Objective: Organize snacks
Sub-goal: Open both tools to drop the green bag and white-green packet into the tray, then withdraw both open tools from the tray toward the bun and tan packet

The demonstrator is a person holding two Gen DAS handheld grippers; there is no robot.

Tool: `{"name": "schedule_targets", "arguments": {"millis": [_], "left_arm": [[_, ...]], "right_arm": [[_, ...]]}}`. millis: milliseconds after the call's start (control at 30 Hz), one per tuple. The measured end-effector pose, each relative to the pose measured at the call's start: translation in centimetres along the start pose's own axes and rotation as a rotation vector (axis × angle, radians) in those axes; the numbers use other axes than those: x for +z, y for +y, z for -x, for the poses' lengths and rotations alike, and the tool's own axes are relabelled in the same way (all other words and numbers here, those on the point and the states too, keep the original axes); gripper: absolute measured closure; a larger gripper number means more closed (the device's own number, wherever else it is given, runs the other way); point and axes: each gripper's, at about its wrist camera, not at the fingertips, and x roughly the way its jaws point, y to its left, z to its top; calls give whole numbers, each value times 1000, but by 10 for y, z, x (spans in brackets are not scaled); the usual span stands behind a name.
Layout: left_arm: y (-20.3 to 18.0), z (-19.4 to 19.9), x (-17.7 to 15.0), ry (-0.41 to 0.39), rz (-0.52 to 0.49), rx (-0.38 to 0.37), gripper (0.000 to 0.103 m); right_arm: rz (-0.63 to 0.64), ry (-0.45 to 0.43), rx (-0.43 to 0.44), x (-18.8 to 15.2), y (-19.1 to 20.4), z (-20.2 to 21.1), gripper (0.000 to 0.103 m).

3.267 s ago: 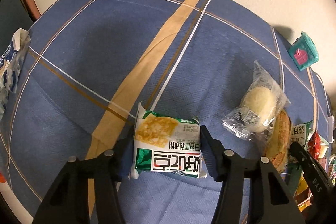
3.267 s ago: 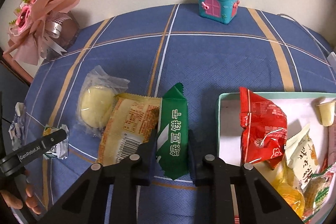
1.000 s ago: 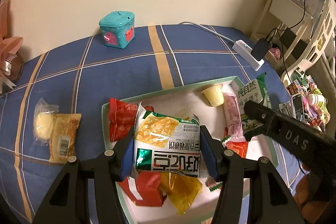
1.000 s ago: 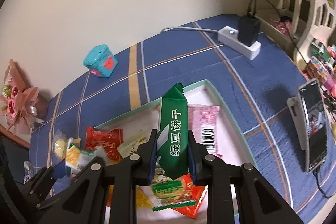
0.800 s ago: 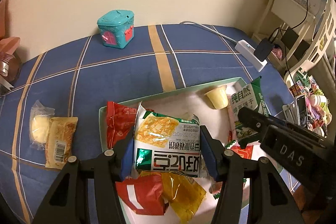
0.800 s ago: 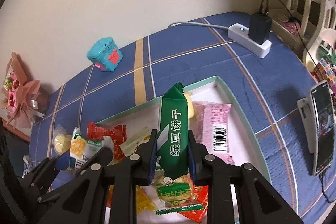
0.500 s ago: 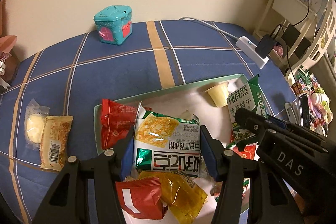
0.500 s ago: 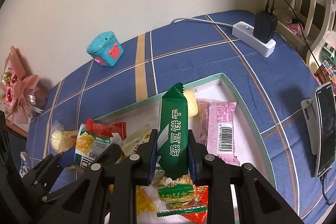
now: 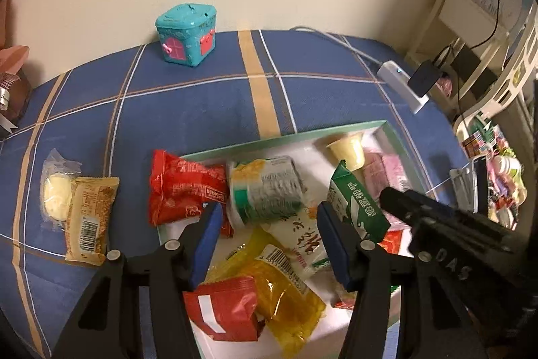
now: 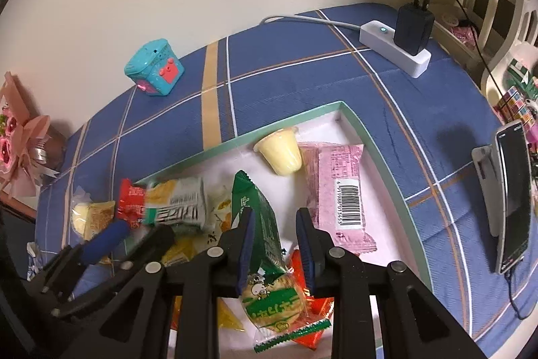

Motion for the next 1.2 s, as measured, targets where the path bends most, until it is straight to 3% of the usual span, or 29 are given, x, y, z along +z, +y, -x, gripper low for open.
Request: {"name": "schedule_targets", "arguments": {"millis": [267, 333, 400, 667, 733, 800, 900, 1100, 1200], "left_arm": [[26, 13, 1, 26, 79, 88, 43], [36, 15, 0, 28, 109, 100, 40], [47, 16, -2, 33, 138, 113, 31], [87, 23, -16, 47, 243, 144, 26], [93, 27, -20, 43, 255, 157, 21], [99, 28, -22, 44, 267, 168, 20], [107, 29, -27, 46, 285, 195, 12], [127, 31, -37, 53, 326, 230, 4], [138, 32, -41, 64, 349, 231, 3]], "right_arm": [[27, 2, -16, -3, 11, 11, 76], [36, 4, -22, -5, 15, 13, 76], [46, 4, -33, -7, 19, 15, 75], [76, 20, -56, -17, 30, 17, 74], [80, 24, -62, -20, 32, 17, 67], [82, 25, -64, -22, 33, 17, 37], [87, 20, -69, -25, 37, 17, 31], [111, 19, -69, -31, 46, 16, 12], [122, 8, -69, -36, 52, 17, 7]]}}
